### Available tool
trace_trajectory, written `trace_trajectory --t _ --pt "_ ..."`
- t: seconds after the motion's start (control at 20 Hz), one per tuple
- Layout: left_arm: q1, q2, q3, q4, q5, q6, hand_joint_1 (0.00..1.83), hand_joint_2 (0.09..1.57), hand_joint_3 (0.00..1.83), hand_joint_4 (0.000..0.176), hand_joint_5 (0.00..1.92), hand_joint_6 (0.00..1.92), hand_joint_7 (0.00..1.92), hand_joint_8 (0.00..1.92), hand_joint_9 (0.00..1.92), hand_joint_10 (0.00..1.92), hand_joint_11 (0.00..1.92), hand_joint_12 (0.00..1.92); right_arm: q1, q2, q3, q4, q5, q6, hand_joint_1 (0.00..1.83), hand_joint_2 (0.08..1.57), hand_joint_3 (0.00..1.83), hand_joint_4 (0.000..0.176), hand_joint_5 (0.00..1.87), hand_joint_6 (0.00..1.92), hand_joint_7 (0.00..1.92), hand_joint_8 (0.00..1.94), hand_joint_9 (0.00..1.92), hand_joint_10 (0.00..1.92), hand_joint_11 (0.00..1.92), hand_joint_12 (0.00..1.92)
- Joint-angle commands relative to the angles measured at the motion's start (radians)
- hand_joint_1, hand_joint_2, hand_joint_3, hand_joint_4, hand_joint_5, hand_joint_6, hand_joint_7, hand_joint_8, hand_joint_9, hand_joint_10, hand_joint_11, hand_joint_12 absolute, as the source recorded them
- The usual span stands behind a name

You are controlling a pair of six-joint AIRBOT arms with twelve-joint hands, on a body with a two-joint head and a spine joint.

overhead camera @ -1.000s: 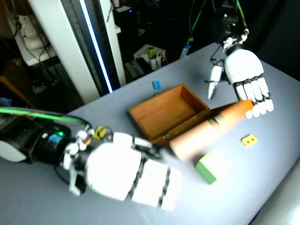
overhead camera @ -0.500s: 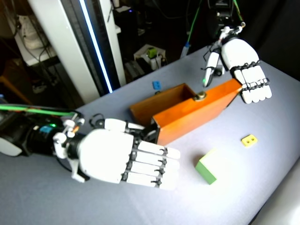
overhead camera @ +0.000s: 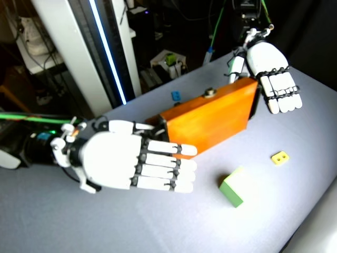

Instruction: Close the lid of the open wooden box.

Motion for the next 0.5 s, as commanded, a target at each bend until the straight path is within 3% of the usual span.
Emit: trace_trajectory --t 0.0,0.05,0.1,0.25,0.35,0.45 --pt "-0.004 0.008 -0.002 0.000 -0.135 -0.006 0.00 1.10 0.00 0.000 0.00 0.00 0.00 0.00 0.00 0.00 0.00 0.00 -0.003 -0.007 -0.001 0.028 0.105 0.010 0.00 1.45 0.01 0.020 0.15 0.00 0.12 0.00 0.03 0.00 0.04 0.02" --pt "-0.001 0.008 -0.005 0.000 -0.140 -0.006 0.00 1.12 0.00 0.000 0.00 0.00 0.00 0.00 0.00 0.00 0.00 0.00 -0.013 -0.012 -0.001 0.028 0.101 0.014 0.00 1.46 0.01 0.014 0.15 0.00 0.12 0.00 0.04 0.00 0.05 0.02" --pt "0.001 0.008 -0.007 0.000 -0.143 -0.006 0.00 1.13 0.00 0.000 0.00 0.00 0.00 0.00 0.00 0.00 0.00 0.00 -0.020 -0.015 -0.001 0.028 0.099 0.016 0.00 1.46 0.01 0.024 0.15 0.00 0.11 0.00 0.04 0.00 0.06 0.02" --pt "0.015 0.007 -0.015 0.001 -0.142 -0.006 0.00 1.14 0.00 0.000 0.00 0.00 0.00 0.00 0.00 0.00 0.00 0.00 -0.037 -0.022 -0.008 0.034 0.099 0.016 0.00 1.45 0.01 0.017 0.15 0.00 0.11 0.00 0.04 0.00 0.07 0.02" --pt "0.029 0.007 -0.015 0.001 -0.128 -0.006 0.00 1.17 0.01 0.000 0.00 0.00 0.00 0.00 0.00 0.00 0.00 0.00 -0.042 -0.023 -0.012 0.034 0.098 0.016 0.00 1.45 0.01 0.000 0.16 0.00 0.14 0.01 0.06 0.01 0.08 0.03" --pt "0.041 0.004 -0.017 0.001 -0.119 -0.006 0.00 1.18 0.02 0.000 0.00 0.00 0.00 0.00 0.00 0.00 0.00 0.00 -0.049 -0.024 -0.016 0.034 0.098 0.016 0.00 1.45 0.00 0.010 0.14 0.00 0.12 0.00 0.04 0.00 0.08 0.03"
